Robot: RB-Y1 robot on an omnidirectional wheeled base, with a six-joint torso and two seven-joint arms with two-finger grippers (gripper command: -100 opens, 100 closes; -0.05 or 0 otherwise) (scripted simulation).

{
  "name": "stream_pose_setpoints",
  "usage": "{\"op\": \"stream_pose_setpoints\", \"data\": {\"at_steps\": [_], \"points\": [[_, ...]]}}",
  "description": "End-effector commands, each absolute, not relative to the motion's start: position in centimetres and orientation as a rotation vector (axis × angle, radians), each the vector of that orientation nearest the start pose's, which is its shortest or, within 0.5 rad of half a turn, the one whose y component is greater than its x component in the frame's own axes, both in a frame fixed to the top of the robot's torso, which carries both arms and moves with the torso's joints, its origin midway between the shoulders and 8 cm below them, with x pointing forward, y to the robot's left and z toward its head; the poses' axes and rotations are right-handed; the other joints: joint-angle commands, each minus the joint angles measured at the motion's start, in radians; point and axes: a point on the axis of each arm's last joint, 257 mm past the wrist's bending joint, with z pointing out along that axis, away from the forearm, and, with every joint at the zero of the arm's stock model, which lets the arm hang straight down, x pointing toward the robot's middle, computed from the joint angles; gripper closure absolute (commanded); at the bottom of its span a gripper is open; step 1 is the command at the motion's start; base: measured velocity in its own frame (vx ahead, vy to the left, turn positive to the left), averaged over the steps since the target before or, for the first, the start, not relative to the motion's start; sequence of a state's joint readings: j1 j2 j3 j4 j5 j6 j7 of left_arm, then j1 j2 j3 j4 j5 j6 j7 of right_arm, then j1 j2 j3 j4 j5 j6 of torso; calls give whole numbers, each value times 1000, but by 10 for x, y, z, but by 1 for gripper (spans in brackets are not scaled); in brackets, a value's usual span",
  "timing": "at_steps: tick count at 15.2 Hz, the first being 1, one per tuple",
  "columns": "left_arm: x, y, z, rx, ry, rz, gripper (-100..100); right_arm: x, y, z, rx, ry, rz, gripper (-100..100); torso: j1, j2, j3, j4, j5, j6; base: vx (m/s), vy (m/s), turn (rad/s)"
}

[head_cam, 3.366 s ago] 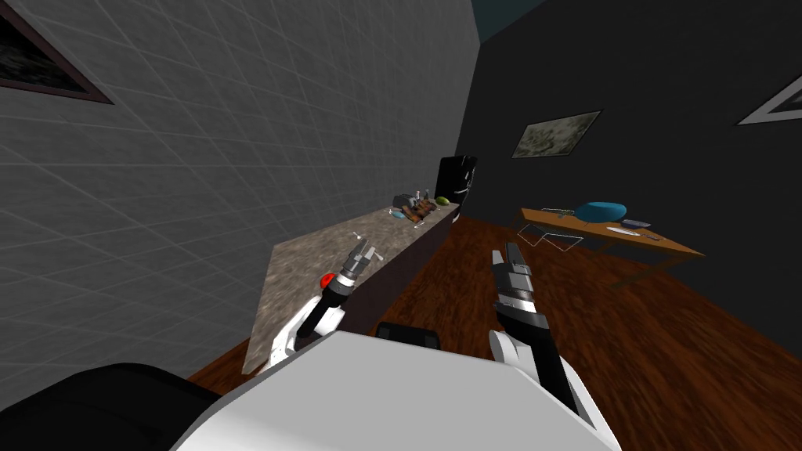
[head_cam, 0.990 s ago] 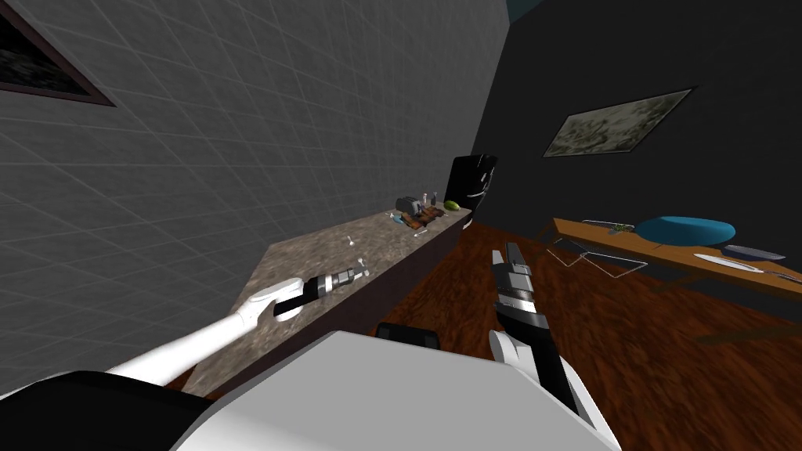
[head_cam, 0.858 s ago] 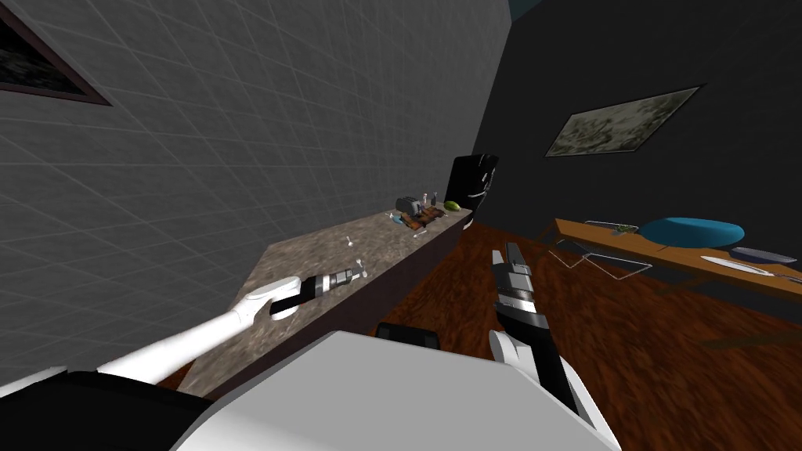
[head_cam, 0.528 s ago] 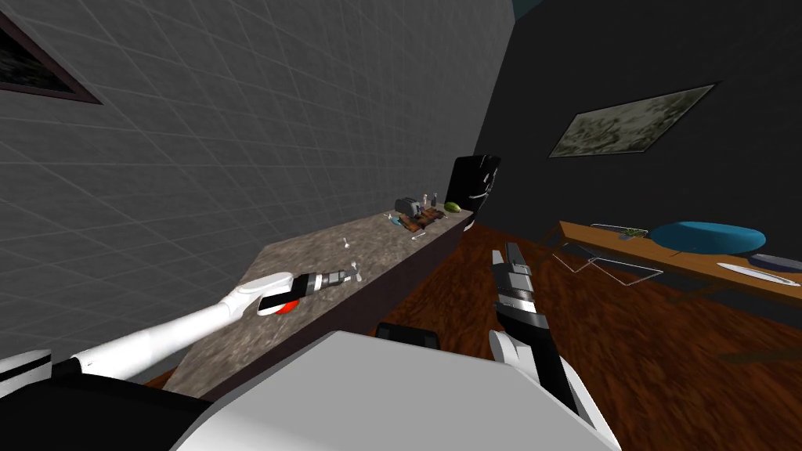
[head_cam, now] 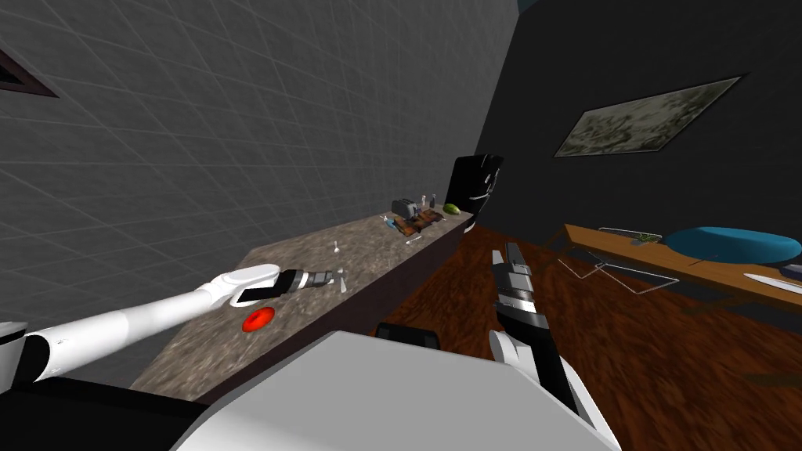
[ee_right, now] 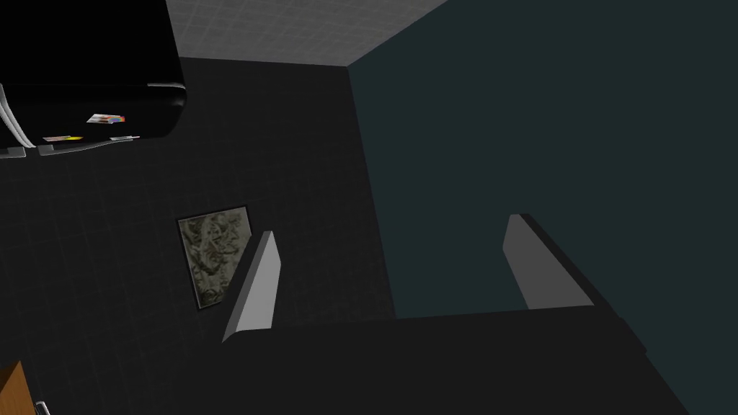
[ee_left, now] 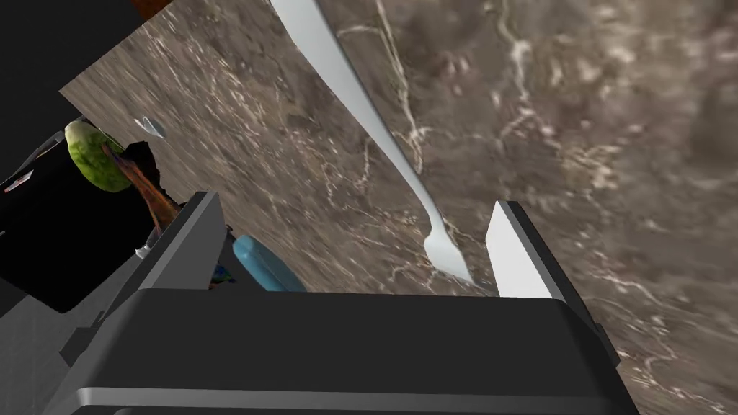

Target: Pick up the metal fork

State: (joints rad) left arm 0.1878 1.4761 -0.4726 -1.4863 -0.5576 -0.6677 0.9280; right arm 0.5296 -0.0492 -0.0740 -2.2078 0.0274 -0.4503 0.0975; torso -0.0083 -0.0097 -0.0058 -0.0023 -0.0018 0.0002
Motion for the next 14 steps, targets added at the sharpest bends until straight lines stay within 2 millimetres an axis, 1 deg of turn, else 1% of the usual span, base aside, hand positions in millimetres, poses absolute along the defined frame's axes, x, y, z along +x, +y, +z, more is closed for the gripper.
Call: {"op": "stream_pose_setpoints", "data": {"at_steps": [1,2,3,4,5,6,8,9,12,14], "points": [[320,443,-307,-351,2565,-754,-100,357,-309,-26,671,788,1074,0,0,0,0,0,0,0,89,-123,20],[311,463,-309,-373,2610,-693,-100,357,-309,-26,671,788,1074,0,0,1,1,0,0,0,131,-132,15],[311,464,-309,-373,2610,-692,-100,357,-309,-26,672,788,1074,0,0,0,0,0,0,0,136,-125,17],[302,483,-310,-397,2652,-631,-100,357,-309,-26,671,788,1074,0,0,-1,0,0,0,0,147,-106,14],[302,483,-310,-397,2652,-631,-100,357,-309,-26,671,788,1074,0,0,-1,0,0,0,0,136,-88,17],[292,502,-312,-424,2690,-573,-100,357,-309,-26,671,788,1074,0,2,-1,-1,0,0,0,122,-99,2],[271,535,-313,-478,2756,-468,-100,357,-309,-26,672,788,1074,0,0,-2,-1,0,0,0,158,-155,4],[271,535,-313,-478,2756,-468,-100,357,-309,-26,672,788,1074,0,-2,-3,-1,0,0,0,156,-177,11],[243,572,-313,-552,2829,-346,-100,357,-309,-26,671,788,1074,0,-1,-2,-1,0,-1,0,151,-137,-1],[229,586,-313,-587,2859,-296,-100,357,-309,-26,671,788,1074,0,-1,-3,-2,-1,0,0,149,-122,-2]]}}
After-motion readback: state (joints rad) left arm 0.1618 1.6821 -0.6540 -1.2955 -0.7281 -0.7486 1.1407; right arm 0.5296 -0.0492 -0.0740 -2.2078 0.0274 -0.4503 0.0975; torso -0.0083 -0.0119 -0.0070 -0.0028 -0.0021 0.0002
